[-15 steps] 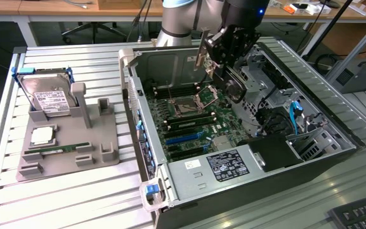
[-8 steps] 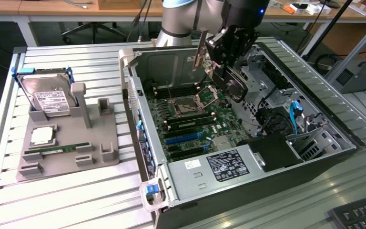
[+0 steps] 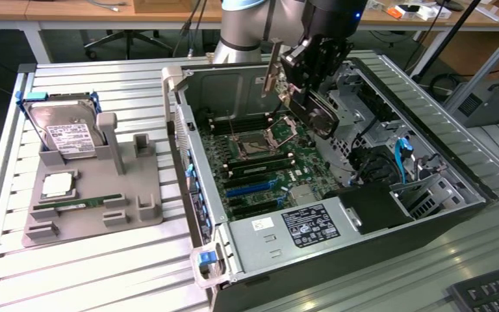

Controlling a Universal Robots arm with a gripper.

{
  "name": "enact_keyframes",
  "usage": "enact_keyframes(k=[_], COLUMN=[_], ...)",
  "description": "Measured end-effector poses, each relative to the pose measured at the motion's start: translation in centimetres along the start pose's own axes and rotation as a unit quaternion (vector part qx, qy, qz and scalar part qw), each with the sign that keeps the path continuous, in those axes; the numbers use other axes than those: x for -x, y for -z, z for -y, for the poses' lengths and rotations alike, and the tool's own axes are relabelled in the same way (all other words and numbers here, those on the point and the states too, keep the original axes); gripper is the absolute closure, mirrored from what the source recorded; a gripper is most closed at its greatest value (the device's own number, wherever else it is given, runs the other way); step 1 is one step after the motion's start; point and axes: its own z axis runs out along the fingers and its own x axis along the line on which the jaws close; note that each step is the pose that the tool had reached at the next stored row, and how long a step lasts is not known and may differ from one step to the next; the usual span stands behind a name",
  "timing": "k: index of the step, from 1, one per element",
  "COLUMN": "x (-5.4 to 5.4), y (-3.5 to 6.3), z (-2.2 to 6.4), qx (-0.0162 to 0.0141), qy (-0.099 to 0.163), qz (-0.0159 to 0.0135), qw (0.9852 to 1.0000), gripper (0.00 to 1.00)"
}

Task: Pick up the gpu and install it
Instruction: 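Insert the gpu into the slot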

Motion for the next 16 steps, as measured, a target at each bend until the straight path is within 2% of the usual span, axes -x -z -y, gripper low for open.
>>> enact_keyframes(k=[16], x=[0.0], y=[0.0], z=[0.0], qx=[-0.0009], qy=[0.029], qz=[0.0004], qw=[0.9996], gripper=[0.73])
